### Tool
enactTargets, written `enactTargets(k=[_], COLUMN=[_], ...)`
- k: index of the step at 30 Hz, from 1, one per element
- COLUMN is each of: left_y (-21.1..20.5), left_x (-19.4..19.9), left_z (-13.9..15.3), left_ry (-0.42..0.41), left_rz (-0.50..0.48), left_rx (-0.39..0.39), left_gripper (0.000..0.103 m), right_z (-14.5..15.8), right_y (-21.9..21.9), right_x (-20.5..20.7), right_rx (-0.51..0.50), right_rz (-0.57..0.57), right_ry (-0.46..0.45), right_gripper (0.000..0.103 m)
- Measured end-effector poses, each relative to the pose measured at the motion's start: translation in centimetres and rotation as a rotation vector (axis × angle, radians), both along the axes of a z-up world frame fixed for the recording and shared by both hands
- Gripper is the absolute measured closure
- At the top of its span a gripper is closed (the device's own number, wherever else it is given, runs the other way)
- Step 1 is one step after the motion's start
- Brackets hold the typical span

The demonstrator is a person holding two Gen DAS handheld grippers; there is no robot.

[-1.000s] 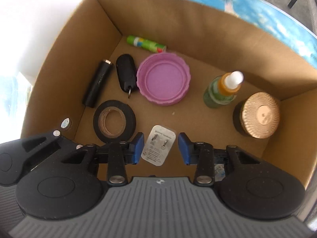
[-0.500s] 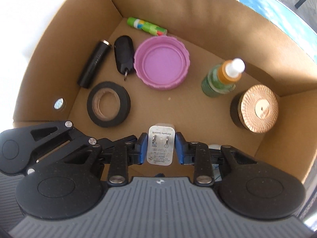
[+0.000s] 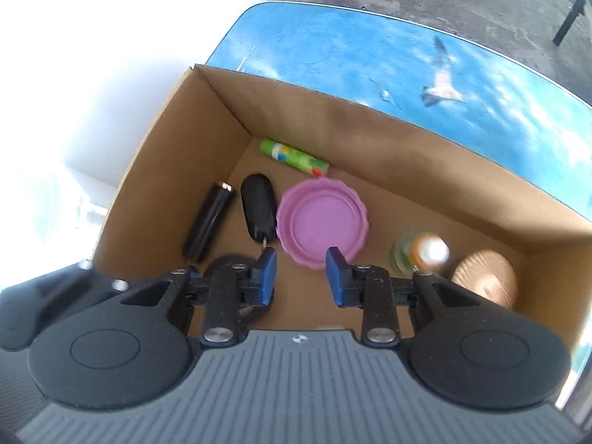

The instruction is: Organize rigid objects

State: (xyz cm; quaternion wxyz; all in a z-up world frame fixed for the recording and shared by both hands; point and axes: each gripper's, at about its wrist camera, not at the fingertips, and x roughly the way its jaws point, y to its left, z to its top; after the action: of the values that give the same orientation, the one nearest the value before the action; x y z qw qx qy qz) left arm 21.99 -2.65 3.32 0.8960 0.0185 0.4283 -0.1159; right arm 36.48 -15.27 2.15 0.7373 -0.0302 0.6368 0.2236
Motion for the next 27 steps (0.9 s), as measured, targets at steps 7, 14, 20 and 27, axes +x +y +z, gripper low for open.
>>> enactTargets(k=[7, 14, 20, 27], left_y=[0.1, 0.4, 0.1, -0.5], left_x=[2.3, 3.0, 2.5, 1.9], left_z=[-0.8, -1.5, -1.5, -1.7], left_ry=[0.041, 0.083, 0.100, 0.105], left_rz=[0.029, 0.019, 0.002, -0.017], left_rx=[0.031, 0.004, -0.012, -0.012], left_gripper=[0.062, 0.062, 0.061, 0.061], right_z=[-3.7, -5.0, -5.2, -5.4], right_y=[1.8, 1.9, 1.2, 0.7], right_x=[1.4, 1.9, 1.5, 0.7], right_rx=[-0.032, -0.052, -0.057, -0.071], right_rz=[0.027, 0.032, 0.039, 0.046], right_ry=[0.056, 0.089, 0.121, 0.146], right_gripper=[0.086, 0.086, 0.085, 0.085])
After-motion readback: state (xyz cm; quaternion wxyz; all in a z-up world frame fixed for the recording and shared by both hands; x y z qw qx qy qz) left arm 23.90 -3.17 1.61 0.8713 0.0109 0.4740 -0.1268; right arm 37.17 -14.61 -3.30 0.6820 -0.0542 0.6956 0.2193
